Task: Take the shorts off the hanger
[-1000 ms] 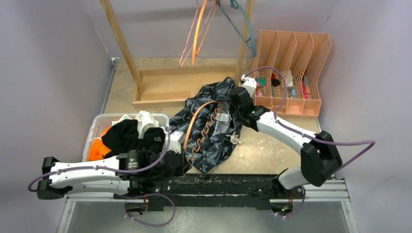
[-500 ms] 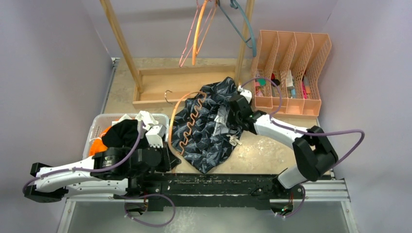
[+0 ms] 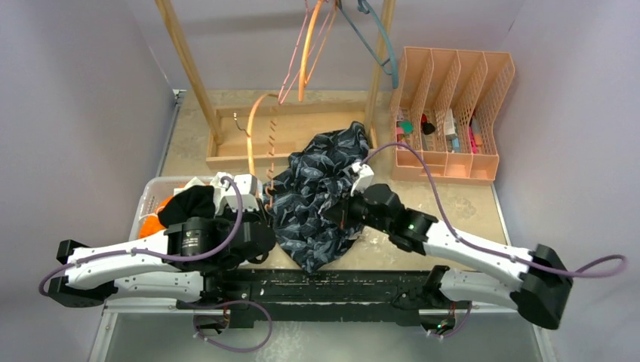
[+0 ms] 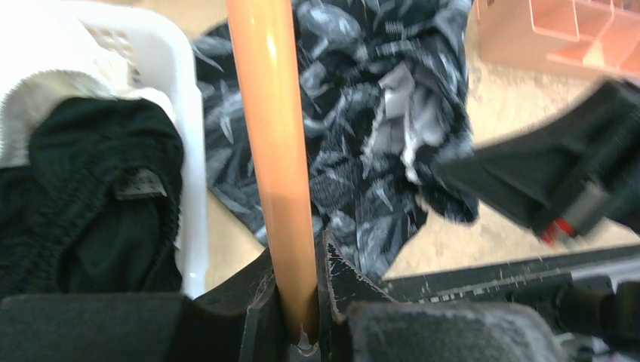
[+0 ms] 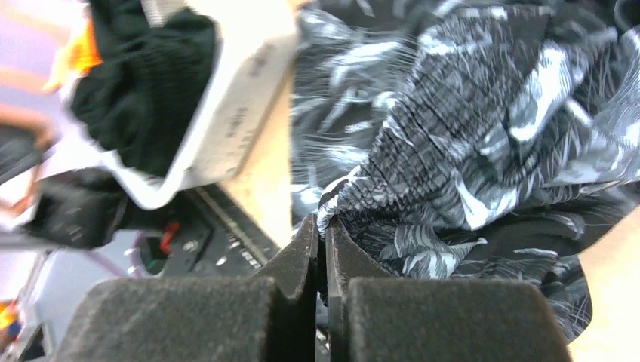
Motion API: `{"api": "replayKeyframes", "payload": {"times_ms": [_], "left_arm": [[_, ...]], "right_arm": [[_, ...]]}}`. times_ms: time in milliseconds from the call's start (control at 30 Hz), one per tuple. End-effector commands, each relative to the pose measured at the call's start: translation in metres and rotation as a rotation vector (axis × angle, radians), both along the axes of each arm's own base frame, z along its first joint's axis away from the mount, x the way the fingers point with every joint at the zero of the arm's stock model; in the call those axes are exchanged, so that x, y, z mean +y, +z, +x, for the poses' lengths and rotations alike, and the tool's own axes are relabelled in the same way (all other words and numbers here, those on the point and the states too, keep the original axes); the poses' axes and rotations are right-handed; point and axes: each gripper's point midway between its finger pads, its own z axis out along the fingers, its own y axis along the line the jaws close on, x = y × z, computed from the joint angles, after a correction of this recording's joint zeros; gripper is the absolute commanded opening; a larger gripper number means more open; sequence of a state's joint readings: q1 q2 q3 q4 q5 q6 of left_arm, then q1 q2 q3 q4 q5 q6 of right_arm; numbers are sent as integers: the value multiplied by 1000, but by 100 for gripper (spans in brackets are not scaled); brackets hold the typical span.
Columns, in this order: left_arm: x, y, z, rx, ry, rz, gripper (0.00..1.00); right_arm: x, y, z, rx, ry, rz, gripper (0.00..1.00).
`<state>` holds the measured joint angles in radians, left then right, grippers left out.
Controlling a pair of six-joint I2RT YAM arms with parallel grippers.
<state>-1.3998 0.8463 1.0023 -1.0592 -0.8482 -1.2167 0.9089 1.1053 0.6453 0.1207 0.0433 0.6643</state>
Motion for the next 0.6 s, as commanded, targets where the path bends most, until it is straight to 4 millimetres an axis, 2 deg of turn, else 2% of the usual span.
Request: {"api": "replayKeyframes", "payload": {"times_ms": [0,133,200,267,367,533,567], "left_arm": [[27,44,28,-181,179,-20,0],[25,44,31,-202,185,4,0],[23,42,32,-206,186,23,0],[21,40,34,-211,186,45,0],[19,39,35,-218,190,63,0],[15,39,36,-225,186,61,0],[15,39,37,-225,182,60,0]], "right_arm": [[3,102,-17,-258,82,194,0],[-26,196,-34,-485,89,335,0],[-39,224,-38,-539,69,363,0],[-49,228,-33,-544,20,341,0],[-51,219,-30,-527,3,302,0],[-31,224,-49,-566,160,355,0],[-26,230,-54,-579,204,365,0]]}}
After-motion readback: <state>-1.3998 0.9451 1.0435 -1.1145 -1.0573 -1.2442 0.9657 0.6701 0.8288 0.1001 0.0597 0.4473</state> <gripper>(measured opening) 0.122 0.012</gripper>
